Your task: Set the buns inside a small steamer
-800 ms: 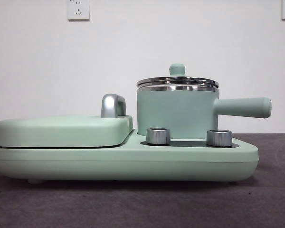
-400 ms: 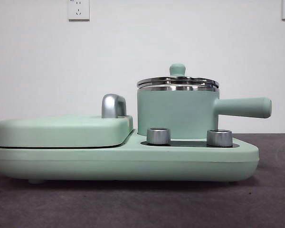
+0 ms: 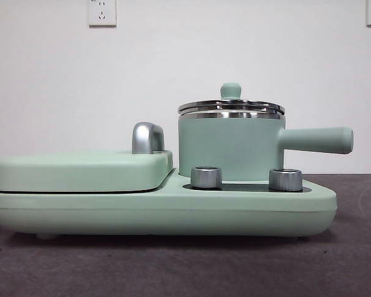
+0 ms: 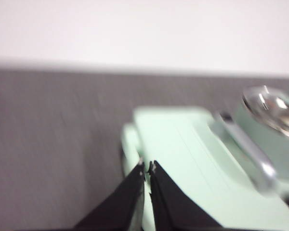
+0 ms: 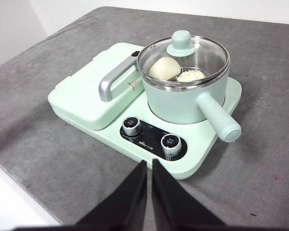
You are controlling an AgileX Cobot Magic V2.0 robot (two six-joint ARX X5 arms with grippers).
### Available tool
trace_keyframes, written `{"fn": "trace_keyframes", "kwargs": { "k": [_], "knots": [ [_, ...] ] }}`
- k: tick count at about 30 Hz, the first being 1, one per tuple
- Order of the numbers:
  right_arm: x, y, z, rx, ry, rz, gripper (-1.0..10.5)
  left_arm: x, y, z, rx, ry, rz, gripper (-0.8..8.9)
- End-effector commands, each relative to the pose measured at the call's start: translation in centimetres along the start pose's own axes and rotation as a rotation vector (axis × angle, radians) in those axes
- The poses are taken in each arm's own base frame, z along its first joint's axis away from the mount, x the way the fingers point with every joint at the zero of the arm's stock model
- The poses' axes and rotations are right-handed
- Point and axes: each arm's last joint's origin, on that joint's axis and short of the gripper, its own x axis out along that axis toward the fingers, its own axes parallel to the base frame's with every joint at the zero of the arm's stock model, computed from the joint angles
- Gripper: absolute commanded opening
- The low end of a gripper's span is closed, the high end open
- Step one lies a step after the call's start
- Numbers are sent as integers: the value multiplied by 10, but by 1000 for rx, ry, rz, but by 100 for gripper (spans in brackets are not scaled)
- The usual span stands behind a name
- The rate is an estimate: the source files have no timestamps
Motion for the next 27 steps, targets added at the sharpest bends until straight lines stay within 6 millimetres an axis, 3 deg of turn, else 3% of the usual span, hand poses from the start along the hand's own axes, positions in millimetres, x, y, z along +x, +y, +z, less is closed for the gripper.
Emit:
{"fn": "trace_keyframes", "kwargs": {
  "k": [1,7,10,18,27],
  "knots": [
    [-2,1,2,-4,-19,9,16,10,7,-20,167,-73,47,20],
    [-2,1,2,-4,-19,9,16,23,21,-74,23,-33,182,20],
    [-2,1,2,-4,-19,8,16,27,25,-89,-18,-20,206,20],
    [-2,1,2,-4,-19,9,16,32,29,-106,-57,25,222,20],
    [-2,1,2,-4,-19,8,16,32,29,-106,-55,23,221,20]
  ]
}}
